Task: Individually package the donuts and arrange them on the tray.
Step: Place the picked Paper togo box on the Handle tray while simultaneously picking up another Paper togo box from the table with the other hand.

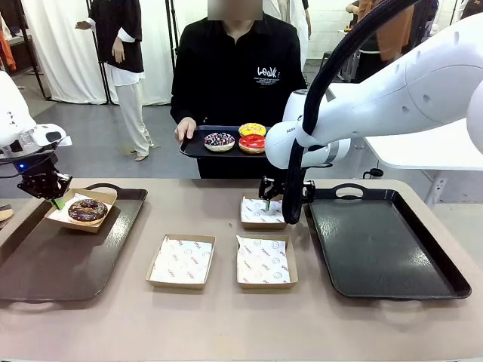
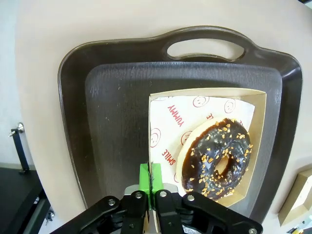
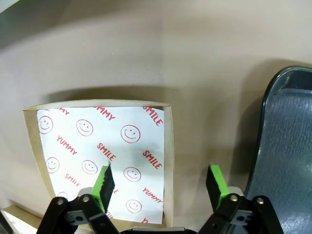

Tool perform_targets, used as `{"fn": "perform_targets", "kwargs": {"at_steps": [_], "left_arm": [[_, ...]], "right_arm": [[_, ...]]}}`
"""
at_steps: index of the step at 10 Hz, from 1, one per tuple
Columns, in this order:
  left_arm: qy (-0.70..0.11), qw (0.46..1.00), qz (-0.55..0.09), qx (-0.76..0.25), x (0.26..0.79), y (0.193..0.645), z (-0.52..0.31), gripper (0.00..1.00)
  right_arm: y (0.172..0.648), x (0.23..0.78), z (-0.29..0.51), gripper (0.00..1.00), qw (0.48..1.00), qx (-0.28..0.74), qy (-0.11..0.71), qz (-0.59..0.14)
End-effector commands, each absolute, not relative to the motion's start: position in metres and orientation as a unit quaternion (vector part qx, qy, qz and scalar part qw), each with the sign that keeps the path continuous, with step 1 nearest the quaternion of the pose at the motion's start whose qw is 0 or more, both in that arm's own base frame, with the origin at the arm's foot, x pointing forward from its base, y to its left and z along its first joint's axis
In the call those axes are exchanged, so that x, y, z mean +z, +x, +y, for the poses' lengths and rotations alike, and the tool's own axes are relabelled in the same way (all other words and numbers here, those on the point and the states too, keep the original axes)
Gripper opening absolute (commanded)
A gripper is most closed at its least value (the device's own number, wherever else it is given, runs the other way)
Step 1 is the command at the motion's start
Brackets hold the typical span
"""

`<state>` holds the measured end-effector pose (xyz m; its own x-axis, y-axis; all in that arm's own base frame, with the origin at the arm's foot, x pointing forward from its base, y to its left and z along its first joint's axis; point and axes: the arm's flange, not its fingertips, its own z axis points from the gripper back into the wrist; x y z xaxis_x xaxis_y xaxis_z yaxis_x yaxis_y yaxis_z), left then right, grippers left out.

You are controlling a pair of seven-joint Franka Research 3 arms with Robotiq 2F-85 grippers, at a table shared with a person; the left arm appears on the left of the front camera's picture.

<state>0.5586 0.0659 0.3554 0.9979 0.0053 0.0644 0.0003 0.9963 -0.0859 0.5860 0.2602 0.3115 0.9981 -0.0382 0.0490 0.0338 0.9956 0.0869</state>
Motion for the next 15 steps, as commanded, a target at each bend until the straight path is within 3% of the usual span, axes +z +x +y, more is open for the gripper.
{"fn": "perform_targets", "kwargs": {"at_steps": [1,2,4,5,6,7,13,15], "left_arm": [[-0.060,0.998,-0.033,0.004,0.359,0.562,0.067,0.60],[-0.060,0.998,-0.034,0.005,0.361,0.561,0.067,1.00],[-0.057,0.998,-0.031,-0.002,0.362,0.558,0.067,1.00],[-0.050,0.998,-0.030,-0.006,0.364,0.555,0.066,0.82],[-0.043,0.999,-0.029,-0.014,0.367,0.551,0.065,0.91],[-0.038,0.999,-0.028,-0.022,0.368,0.547,0.064,1.00],[-0.040,0.998,-0.022,-0.034,0.368,0.540,0.062,1.00],[-0.142,0.989,-0.022,-0.018,0.385,0.521,0.067,1.00]], "right_arm": [[0.594,0.309,0.264,0.41,0.999,-0.011,0.037,-0.033],[0.594,0.309,0.264,0.00,0.999,-0.013,0.037,-0.033],[0.595,0.309,0.264,0.00,0.999,-0.015,0.036,-0.032],[0.595,0.309,0.264,0.14,0.999,-0.017,0.035,-0.032],[0.595,0.309,0.265,0.04,0.999,-0.018,0.035,-0.032],[0.595,0.309,0.265,0.00,0.999,-0.019,0.034,-0.033],[0.596,0.310,0.265,0.00,0.999,-0.028,0.033,-0.033],[0.577,0.334,0.266,0.00,1.000,-0.007,0.022,-0.020]]}}
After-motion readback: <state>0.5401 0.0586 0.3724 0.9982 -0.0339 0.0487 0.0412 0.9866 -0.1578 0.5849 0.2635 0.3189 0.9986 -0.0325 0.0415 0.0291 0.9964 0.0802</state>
